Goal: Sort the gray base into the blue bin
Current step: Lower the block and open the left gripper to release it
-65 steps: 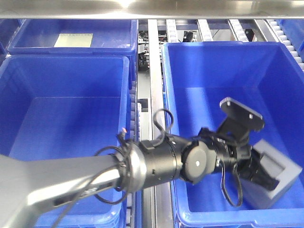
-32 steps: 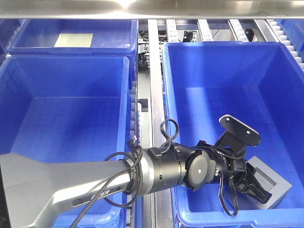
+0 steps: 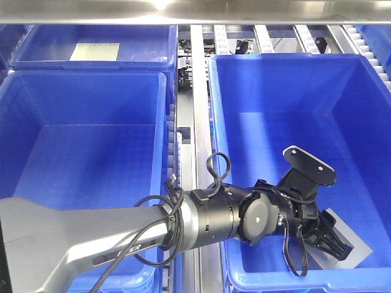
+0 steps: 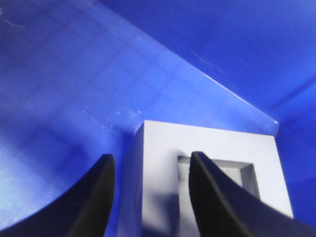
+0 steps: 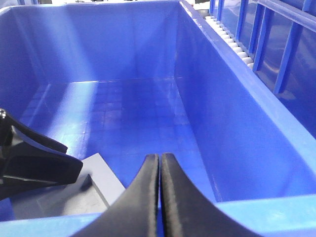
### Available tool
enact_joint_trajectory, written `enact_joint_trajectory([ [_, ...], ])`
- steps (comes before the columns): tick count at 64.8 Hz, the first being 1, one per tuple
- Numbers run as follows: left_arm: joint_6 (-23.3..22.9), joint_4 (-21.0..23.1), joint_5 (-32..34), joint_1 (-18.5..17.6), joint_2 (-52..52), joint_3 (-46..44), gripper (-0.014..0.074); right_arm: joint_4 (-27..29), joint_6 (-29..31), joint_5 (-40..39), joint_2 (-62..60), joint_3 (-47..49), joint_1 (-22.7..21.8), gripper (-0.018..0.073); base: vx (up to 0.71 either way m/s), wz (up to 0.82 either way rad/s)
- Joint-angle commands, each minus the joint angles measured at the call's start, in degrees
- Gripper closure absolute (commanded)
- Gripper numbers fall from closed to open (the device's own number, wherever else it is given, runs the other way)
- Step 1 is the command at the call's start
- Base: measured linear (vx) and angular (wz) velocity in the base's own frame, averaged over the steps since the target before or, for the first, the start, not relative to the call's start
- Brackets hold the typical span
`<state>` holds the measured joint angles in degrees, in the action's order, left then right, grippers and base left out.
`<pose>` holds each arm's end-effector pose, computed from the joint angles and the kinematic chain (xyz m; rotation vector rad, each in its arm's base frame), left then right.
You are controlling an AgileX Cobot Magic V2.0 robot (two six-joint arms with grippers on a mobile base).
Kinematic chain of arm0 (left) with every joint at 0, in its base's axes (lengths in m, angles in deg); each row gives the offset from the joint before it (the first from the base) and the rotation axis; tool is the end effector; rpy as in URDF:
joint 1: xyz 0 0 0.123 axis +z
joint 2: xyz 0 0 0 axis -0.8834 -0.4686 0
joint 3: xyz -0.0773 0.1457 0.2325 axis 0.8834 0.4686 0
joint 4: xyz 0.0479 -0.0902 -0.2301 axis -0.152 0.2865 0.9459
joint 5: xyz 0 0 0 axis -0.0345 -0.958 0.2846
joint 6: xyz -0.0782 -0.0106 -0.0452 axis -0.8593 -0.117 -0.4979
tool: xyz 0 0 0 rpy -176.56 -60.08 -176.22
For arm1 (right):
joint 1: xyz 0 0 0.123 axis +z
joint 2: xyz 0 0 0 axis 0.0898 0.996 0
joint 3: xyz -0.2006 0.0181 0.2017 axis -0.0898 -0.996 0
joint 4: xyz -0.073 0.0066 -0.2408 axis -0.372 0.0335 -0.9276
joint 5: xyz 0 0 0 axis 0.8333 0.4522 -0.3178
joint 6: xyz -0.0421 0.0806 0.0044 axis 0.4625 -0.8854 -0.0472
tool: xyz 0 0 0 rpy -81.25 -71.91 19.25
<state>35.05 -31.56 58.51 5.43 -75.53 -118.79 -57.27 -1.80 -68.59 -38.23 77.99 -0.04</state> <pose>0.2628 -0.4126 0.1897 0.9264 2.1083 -0.7347 0.0553 -0.0047 0.1846 0.1068 1.7079 -0.0359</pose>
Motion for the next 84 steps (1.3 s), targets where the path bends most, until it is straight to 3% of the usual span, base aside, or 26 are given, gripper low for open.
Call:
enact_joint_trajectory([
  [1,-0.2,0.6,1.8,-0.3,5.6,-2.0,0.0243,-0.4,0.4,-3.8,-0.1,0.0,0.0,0.0564,0.00,0.00],
  [21,-0.2,0.5,1.2,-0.3,10.1,-1.8,0.0606,-0.4,0.4,-3.8,-0.1,0.0,0.0,0.0564,0.00,0.00],
  [39,1.0,0.2,0.4,-0.3,13.6,-1.8,0.0604,-0.4,0.4,-3.8,-0.1,0.0,0.0,0.0564,0.00,0.00],
  [60,1.4,-1.3,-4.9,-0.3,18.5,-1.5,0.0604,-0.4,0.4,-3.8,-0.1,0.0,0.0,0.0564,0.00,0.00],
  [84,1.4,-1.2,-1.2,-0.3,30.8,12.9,0.0604,-0.4,0.4,-3.8,-0.1,0.0,0.0,0.0564,0.00,0.00],
])
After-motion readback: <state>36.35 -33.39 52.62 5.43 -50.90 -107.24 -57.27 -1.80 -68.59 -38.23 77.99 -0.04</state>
